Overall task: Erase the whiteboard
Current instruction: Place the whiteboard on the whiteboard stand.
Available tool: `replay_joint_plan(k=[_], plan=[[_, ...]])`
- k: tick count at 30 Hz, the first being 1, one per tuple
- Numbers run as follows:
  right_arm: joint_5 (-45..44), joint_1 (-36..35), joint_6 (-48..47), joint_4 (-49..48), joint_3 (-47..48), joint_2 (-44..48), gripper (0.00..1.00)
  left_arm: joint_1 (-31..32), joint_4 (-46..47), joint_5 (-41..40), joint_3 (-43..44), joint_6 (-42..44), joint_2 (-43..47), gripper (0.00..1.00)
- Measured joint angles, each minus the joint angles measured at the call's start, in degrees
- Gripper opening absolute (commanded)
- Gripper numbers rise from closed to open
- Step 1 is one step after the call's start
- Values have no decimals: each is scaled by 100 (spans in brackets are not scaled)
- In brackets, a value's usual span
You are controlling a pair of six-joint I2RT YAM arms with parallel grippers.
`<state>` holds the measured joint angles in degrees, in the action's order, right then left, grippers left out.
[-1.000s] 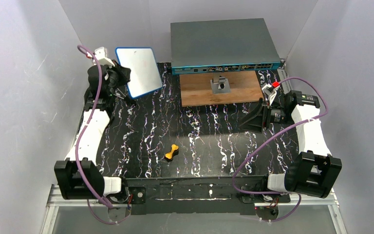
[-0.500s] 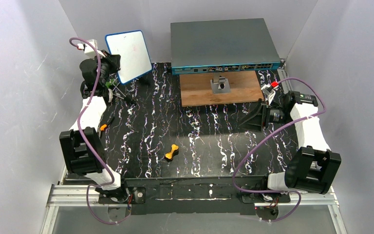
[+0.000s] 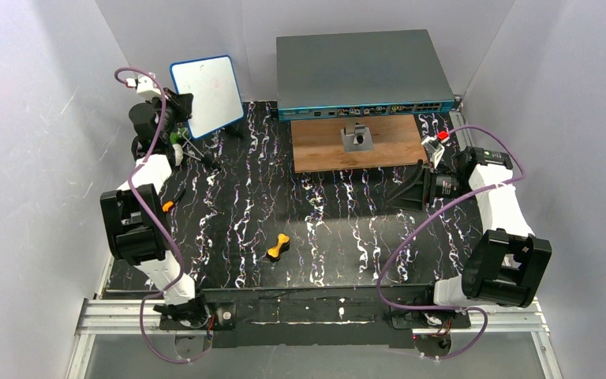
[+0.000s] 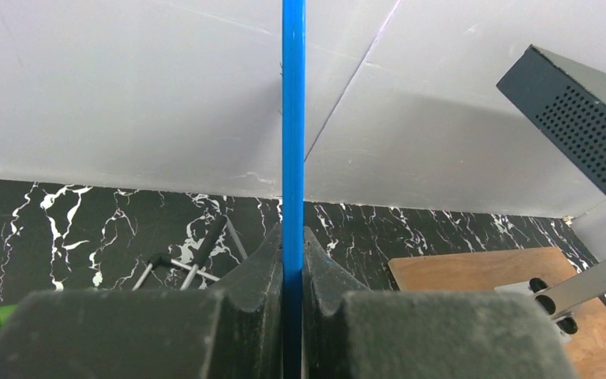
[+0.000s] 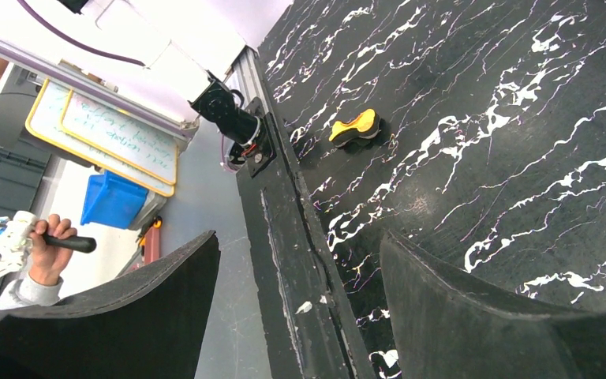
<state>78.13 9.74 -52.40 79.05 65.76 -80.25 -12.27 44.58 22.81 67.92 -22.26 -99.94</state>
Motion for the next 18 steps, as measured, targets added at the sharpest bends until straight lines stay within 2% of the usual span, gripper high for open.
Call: replay_joint_plan(k=[11,18], plan=[[-11,0,15,-17,-2,-57,80,-385,1128,496,-710,-184,-369,0],[-13,0,22,-44,-2,-79,80,-649,1696,1113,-1008,-140,-387,0]])
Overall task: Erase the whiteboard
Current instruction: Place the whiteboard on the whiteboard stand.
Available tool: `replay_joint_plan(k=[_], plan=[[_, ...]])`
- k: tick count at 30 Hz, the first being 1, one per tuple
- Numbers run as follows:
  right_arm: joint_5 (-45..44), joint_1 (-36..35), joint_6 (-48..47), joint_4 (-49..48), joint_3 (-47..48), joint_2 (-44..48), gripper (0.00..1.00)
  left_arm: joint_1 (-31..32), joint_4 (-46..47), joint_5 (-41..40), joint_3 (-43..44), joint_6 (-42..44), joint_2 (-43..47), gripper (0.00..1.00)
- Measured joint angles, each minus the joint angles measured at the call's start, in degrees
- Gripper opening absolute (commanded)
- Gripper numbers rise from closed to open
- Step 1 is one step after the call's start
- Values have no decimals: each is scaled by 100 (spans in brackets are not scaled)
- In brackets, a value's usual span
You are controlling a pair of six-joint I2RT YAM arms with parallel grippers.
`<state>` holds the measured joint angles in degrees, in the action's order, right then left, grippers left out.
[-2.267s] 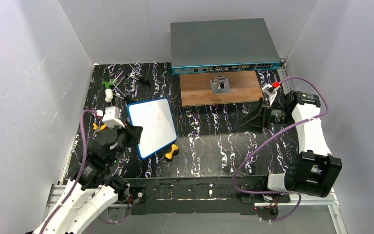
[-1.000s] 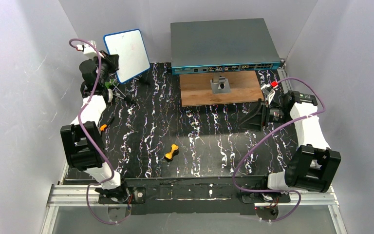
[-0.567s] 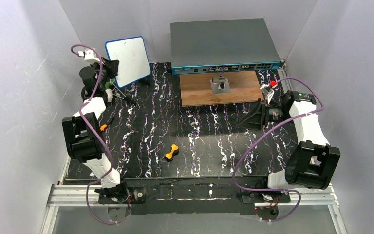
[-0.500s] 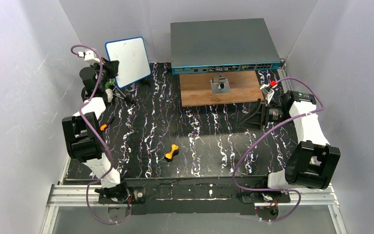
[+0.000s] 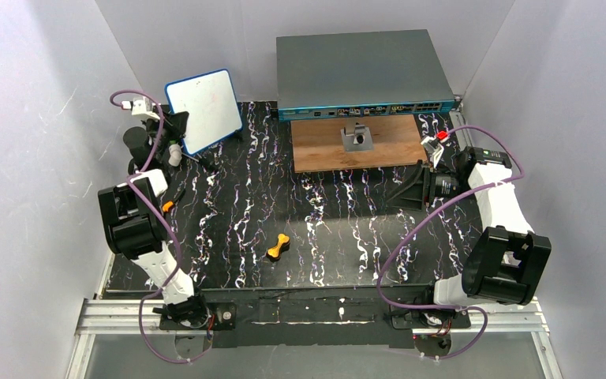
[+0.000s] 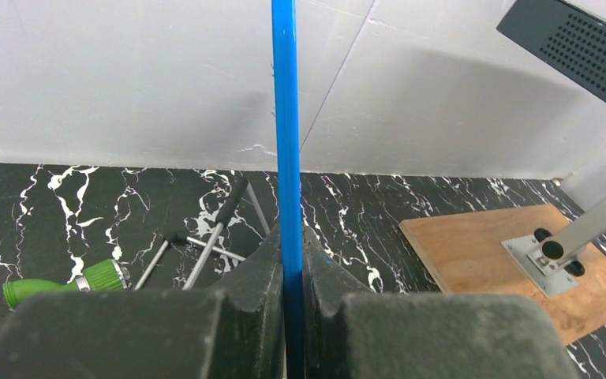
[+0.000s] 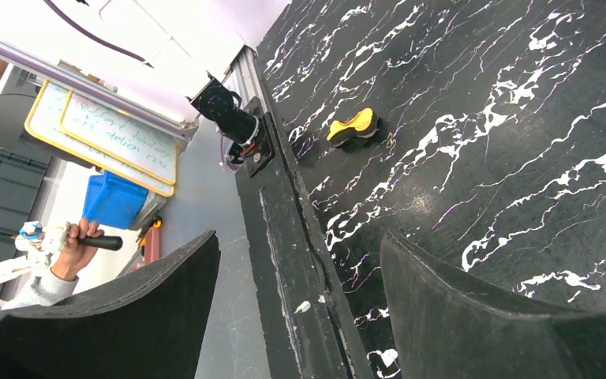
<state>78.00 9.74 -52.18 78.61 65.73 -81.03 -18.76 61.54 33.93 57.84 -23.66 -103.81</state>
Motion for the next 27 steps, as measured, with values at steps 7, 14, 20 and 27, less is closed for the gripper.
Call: replay_joint_plan(k=[7,14,20,27], plan=[[-2,0,0,-48,-2,-2,80,-219,577,404,-437,111,-2,3],[0,0,0,-61,-7,-2,80,-380,844,568,-748,376,-203,14],[0,0,7,-63,-81,-2,80,-590,850,625,-861,553,-382,18],[2,0,17,-63,-81,-20,80,-658,844,839,-826,1021,-382,18]])
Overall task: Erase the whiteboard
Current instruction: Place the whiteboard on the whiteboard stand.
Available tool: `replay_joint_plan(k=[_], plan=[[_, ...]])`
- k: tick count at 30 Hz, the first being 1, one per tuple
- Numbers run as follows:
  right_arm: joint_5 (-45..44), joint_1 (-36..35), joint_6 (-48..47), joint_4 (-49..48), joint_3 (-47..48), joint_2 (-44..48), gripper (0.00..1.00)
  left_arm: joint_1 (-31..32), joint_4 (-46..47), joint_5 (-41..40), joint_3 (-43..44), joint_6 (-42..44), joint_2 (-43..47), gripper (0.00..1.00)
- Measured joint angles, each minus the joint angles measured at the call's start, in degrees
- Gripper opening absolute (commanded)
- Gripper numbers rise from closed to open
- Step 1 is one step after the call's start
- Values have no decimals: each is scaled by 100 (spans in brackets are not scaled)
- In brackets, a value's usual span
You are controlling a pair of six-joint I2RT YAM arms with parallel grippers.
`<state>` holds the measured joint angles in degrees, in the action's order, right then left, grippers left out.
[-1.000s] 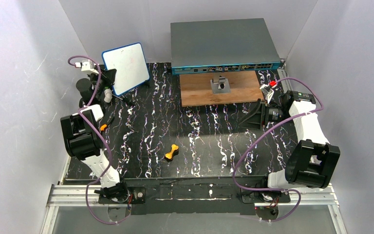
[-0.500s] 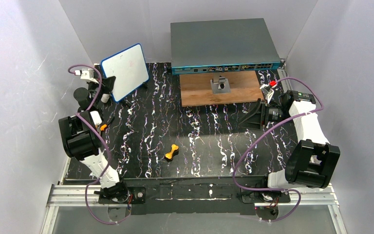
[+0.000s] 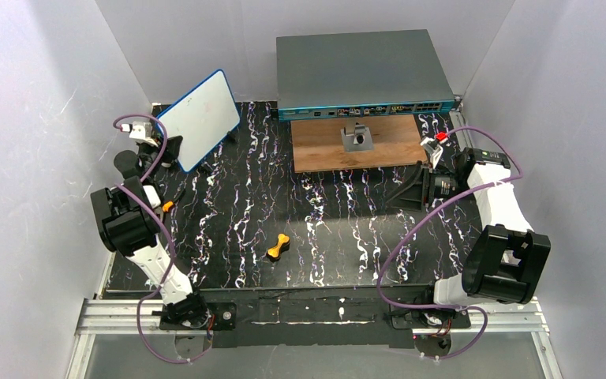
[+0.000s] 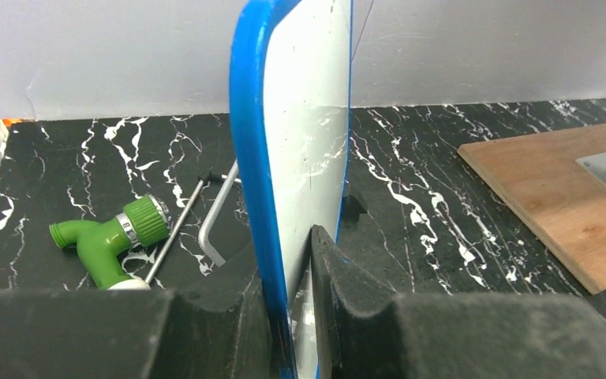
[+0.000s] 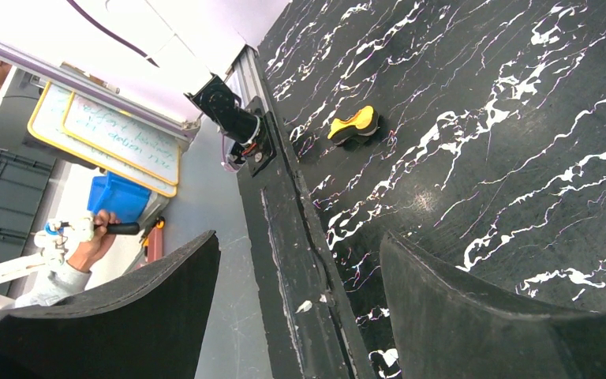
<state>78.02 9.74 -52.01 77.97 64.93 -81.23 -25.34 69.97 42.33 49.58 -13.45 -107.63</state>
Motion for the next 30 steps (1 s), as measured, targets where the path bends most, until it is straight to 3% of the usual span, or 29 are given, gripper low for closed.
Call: replay_joint_plan(k=[8,13,16,22,26,30], plan=[[4,2,0,4,0,-101,80,-46,-173,118,33,531,-4,21],[15,0,-4,9,0,-101,80,-81,-308,66,-48,669,-44,35],[17,0,-26,33,0,-101,80,-120,-501,-11,-48,730,-63,38],[17,2,-63,122,0,-101,80,-160,-623,-245,-140,804,-63,68],[20,0,-72,151,0,-101,80,-160,-772,-529,-149,754,-11,94],[20,0,-90,162,0,-101,80,-170,-831,-813,-264,728,188,98]])
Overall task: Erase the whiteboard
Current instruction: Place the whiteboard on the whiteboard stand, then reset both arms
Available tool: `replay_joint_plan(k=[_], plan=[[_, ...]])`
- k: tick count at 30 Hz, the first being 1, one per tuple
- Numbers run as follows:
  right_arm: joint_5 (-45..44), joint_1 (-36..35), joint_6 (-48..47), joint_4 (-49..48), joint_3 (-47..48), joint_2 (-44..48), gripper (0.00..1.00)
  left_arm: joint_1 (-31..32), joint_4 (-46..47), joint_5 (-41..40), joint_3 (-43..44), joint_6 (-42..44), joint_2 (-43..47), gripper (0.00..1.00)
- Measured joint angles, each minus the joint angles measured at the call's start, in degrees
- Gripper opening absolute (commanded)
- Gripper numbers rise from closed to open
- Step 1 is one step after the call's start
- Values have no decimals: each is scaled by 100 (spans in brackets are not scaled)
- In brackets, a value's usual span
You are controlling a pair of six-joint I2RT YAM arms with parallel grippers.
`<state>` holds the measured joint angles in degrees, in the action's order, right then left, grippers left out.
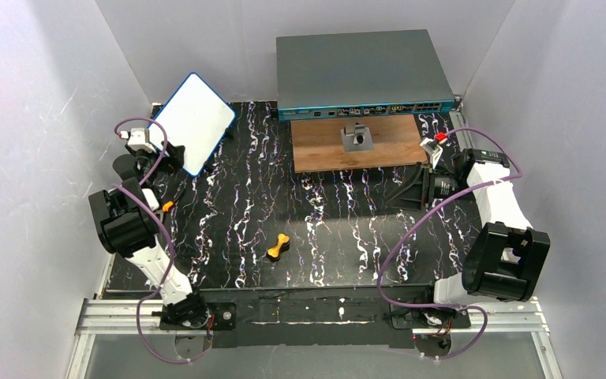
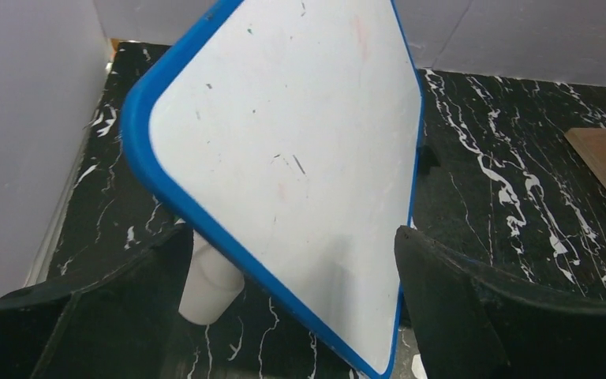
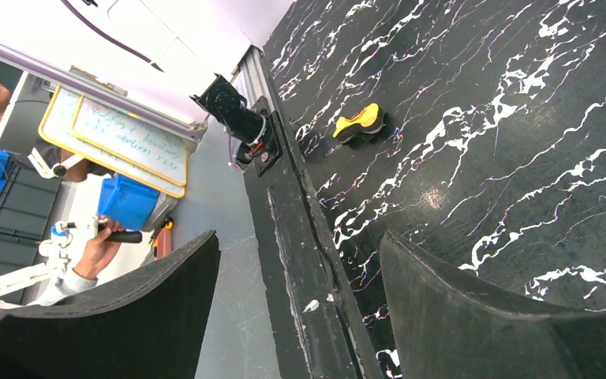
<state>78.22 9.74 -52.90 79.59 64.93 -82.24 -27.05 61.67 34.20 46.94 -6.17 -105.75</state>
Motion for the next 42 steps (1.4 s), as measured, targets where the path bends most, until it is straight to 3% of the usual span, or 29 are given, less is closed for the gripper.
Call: replay_joint_plan(k=[7,15,22,26,32,36,42], plan=[[-11,0,-68,42,0,0,80,-17,-308,-940,-490,-129,774,98],[-258,2,214,-247,-24,214,84,-22,-1071,-1552,-994,-885,2638,98],[-1255,20,1508,-1692,-577,1300,86,26,-3222,-1805,-1231,-1867,4597,98],[-2850,57,2481,-2946,-1180,2500,95,166,-4929,-1836,-1161,-2358,5709,98],[-4994,103,3748,-4297,-1364,3926,93,942,-6955,-1335,-605,-2433,6526,98],[-5501,114,4354,-4411,-1126,4166,93,1591,-7984,-1329,-343,-2286,6999,98],[-5563,136,5027,-4472,-1091,4358,93,2168,-9003,-1707,103,-1884,7337,98]])
